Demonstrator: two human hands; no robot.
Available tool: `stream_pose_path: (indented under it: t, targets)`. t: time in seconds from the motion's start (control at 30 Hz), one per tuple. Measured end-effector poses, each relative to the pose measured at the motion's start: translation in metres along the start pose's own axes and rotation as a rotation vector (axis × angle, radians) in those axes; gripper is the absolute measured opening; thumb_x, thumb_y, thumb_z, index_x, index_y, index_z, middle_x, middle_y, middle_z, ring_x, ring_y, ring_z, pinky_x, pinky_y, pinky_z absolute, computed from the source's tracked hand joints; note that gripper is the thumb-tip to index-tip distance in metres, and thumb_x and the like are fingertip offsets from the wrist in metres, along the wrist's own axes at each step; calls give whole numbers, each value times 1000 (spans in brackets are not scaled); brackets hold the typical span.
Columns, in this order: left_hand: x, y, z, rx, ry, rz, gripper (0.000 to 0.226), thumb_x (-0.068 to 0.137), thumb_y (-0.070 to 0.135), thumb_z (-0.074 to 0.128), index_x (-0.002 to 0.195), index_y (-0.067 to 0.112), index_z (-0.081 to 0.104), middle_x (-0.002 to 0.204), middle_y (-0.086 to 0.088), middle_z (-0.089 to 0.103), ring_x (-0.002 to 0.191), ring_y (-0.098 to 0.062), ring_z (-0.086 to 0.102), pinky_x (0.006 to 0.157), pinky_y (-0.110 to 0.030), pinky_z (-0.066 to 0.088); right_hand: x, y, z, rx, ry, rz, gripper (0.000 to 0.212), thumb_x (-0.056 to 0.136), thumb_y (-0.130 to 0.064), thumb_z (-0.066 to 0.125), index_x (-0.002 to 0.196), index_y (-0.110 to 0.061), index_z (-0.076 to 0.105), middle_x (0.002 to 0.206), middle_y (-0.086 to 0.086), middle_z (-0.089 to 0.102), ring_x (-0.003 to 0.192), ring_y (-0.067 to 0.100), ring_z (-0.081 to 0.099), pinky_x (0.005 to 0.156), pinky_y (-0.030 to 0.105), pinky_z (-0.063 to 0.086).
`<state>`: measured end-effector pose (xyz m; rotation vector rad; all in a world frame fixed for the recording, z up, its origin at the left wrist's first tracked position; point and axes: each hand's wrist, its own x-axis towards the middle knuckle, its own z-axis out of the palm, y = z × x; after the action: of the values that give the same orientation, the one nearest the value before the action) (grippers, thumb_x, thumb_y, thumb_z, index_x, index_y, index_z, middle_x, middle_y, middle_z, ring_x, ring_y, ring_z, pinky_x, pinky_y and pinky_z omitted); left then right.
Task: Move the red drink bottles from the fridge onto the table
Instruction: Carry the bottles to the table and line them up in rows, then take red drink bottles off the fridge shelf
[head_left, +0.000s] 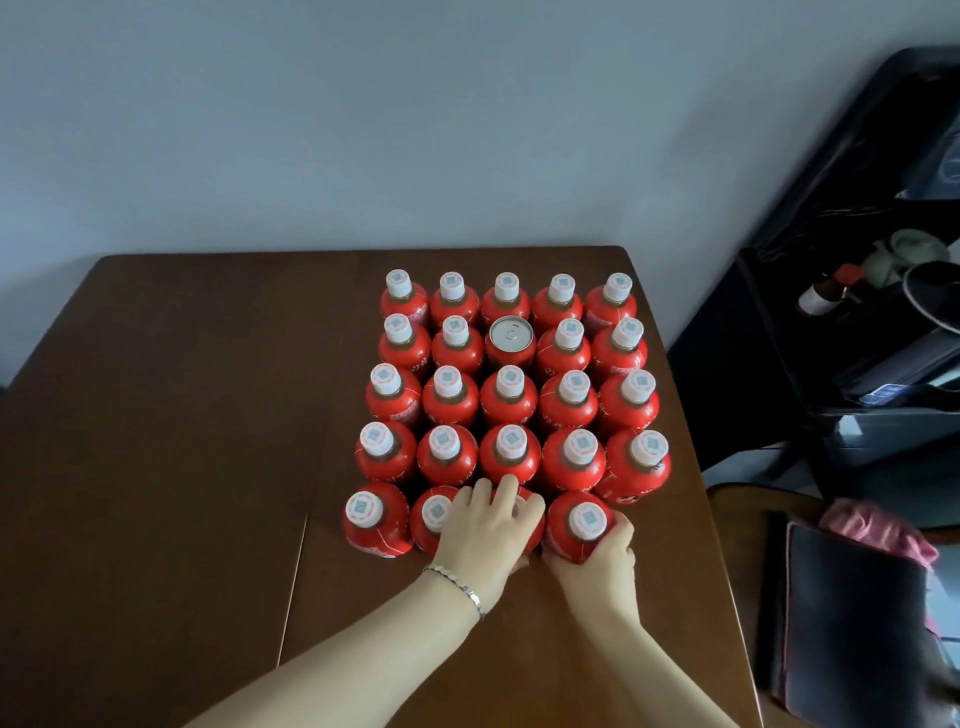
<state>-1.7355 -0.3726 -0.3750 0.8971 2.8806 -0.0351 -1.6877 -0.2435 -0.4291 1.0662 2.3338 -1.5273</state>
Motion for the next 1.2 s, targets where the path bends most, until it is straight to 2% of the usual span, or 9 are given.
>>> stream_pose_path:
  t: [0.1,0.27,0.37,0.47,0.53,0.63,0.8,1.07,1.2]
  targets:
    - [0,3,-1,-25,62,19,61,20,11,85,78,22,71,77,-1,66,53,-17,56,48,-22,48,-3,-6,3,34,3,59,87,70,-14,79,137,-12,25,129,19,41,85,16,41,78,31,40]
    - [-4,11,0,-54,62,-61,59,25,4,83,80,22,72,80,-5,68,56,-18,60,50,-24,52,-5,-15,-6,-37,-82,75,95,70,-18,80,141,-12,17,134,22,37,108,32,52,88,38,44]
    - [-5,20,-13,-97,32,-150,63,43,10,82,103,21,66,111,-13,60,91,-27,62,86,-38,52,-5,-22,-18,-225,-222,121,105,72,-15,77,146,-8,3,141,22,32,125,34,44,99,39,41]
    - [-11,21,-19,-164,-50,-67,48,85,15,53,130,18,40,144,-10,23,131,-27,26,113,-40,18,-13,-32,-39,-550,-347,103,74,76,-11,68,136,-2,28,133,18,42,111,28,54,81,31,49]
    - [-15,21,-26,-287,28,-16,34,89,20,48,122,18,47,138,-4,31,125,-23,32,107,-33,28,-23,-37,-54,-726,-434,-3,54,77,-14,66,125,-6,44,119,12,55,94,22,58,67,28,47]
    - [-19,25,-47,-471,-75,18,14,90,23,46,100,21,55,109,2,54,100,-18,52,76,-29,45,-41,-36,-78,-805,-476,-44,60,80,-24,68,133,-15,42,115,4,60,95,18,59,68,23,45]
    - [-31,43,-59,-392,-383,189,11,88,27,45,89,24,56,90,4,62,85,-19,59,68,-28,45,-100,-11,-114,-617,-194,33,51,88,-30,60,134,-20,41,116,-1,62,101,14,60,87,28,52]
    - [-98,171,-76,-234,-437,716,18,93,30,43,103,22,56,110,0,63,95,-20,58,74,-27,42,-266,86,-151,-301,161,348,38,88,-28,57,125,-20,52,121,2,61,109,18,57,89,23,44]
    - [-175,265,-74,-120,-464,991,21,90,28,44,102,17,56,114,-7,62,103,-28,57,82,-31,44,-372,157,-173,-181,258,502,39,88,-30,57,126,-20,52,118,0,64,105,16,58,74,16,36]
